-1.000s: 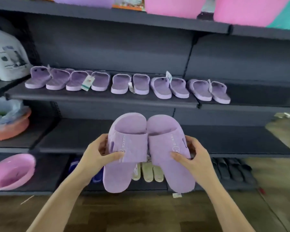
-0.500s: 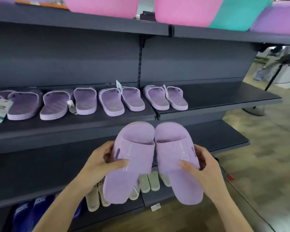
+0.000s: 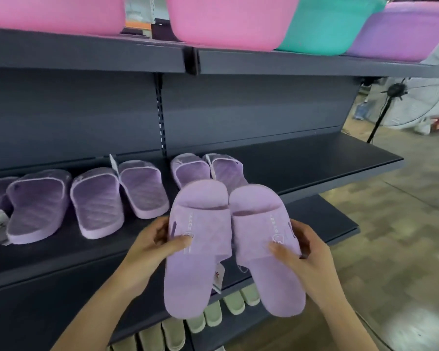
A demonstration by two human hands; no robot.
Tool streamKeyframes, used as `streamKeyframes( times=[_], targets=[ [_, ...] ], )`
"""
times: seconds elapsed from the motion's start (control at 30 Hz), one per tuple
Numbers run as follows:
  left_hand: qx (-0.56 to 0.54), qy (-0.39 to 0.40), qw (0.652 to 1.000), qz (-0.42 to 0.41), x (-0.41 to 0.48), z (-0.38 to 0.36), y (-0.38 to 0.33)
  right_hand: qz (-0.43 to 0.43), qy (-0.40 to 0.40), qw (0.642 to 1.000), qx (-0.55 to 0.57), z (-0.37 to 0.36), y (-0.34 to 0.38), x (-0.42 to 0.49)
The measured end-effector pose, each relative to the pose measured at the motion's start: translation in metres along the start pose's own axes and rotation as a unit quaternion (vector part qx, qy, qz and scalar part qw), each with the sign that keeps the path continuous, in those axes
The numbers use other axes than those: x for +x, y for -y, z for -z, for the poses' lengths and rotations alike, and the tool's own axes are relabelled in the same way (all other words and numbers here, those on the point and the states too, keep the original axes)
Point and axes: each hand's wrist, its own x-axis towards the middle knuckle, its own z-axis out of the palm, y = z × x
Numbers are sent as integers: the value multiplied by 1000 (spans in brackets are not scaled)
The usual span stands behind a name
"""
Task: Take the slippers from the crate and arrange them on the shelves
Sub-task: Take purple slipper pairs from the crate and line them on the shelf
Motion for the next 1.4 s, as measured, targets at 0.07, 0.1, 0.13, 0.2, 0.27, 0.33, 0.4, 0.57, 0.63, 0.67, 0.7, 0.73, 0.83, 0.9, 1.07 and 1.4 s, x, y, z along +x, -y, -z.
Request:
streamKeyframes(
  times=[0.07, 0.1, 0.13, 0.2, 0.27, 0.33, 0.4, 0.57, 0.63, 0.67, 0.7, 0.73, 0.83, 0.9, 1.07, 1.4],
  targets=[
    [-9, -7, 1000, 1, 21, -21, -2, 2, 1, 1000, 12, 13, -9, 24],
    [-13, -13, 1000, 1, 32, -31, -2, 4, 3, 1000, 18, 20, -15, 38],
    [-17, -19, 1000, 1, 43, -42, -1, 6, 7, 1000, 23, 27, -22, 53],
    [-24, -33, 999, 5, 62, -65, 2, 10, 15, 999, 37, 41, -37, 82],
    [-35, -51, 998, 7, 82, -90, 4, 12, 24, 999, 40, 57, -49, 112],
    [-37, -71, 997, 15, 102, -115, 5, 15, 33, 998, 48, 74, -59, 142],
    [-36, -103, 994, 29, 123, -138, 3, 19, 50, 996, 69, 90, -67, 171],
    [-50, -145, 987, 39, 173, -185, -9, 12, 90, 990, 109, 118, -79, 240],
    [-102, -140, 984, 40, 195, -196, -13, 5, 94, 990, 106, 121, -79, 265],
    [-125, -140, 982, 38, 207, -199, -15, 0, 97, 990, 100, 121, -79, 277],
    [-134, -150, 979, 39, 219, -202, -17, -4, 106, 990, 95, 120, -79, 288],
    [-121, -172, 977, 40, 233, -202, -17, -7, 118, 989, 90, 118, -80, 299],
    [-31, -264, 963, 33, 272, -196, -17, -26, 153, 984, 84, 108, -82, 325],
    [12, -310, 950, 18, 294, -190, -17, -31, 163, 982, 89, 98, -81, 340],
    [169, -296, 940, -5, 317, -199, -22, 43, 140, 988, 39, 76, -80, 370],
    [267, -198, 942, 38, 303, -227, 7, 69, 158, 982, -73, 91, -110, 375]
  ],
)
